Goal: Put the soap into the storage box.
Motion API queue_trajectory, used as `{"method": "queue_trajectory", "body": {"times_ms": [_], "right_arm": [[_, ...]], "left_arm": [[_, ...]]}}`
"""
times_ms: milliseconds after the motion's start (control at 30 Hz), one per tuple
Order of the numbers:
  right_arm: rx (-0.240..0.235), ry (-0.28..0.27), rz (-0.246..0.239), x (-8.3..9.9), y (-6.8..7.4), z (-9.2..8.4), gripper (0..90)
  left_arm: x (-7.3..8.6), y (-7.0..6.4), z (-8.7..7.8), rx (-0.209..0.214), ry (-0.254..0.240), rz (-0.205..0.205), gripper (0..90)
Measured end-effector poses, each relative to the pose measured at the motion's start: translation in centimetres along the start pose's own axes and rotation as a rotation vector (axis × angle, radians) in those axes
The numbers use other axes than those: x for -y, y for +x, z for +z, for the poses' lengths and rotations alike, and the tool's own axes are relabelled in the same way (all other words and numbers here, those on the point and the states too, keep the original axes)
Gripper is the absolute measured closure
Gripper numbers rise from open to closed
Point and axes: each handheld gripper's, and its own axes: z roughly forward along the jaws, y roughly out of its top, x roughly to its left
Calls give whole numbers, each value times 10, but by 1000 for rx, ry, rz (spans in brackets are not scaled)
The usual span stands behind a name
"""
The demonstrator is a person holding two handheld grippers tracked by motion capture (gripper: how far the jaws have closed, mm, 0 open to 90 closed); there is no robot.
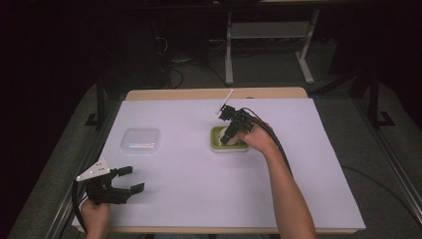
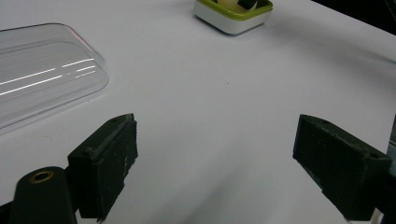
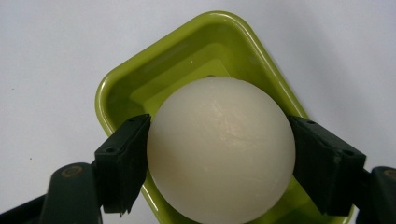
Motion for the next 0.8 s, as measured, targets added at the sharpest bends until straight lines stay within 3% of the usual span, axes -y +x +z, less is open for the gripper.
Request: {"method": "queue_trajectory", "body": {"times_ms": [333, 433, 800], "right_arm": [[-5, 9, 11, 1, -1, 1, 233], [-8, -41, 10, 2, -2, -6, 253], [-22, -91, 25, 11, -2, -26, 276]], "left_arm": [[0, -1, 0, 1, -2, -7, 132], [0, -1, 0, 1, 0, -6, 132], [-1, -2, 0, 2, 3, 0, 132]]}}
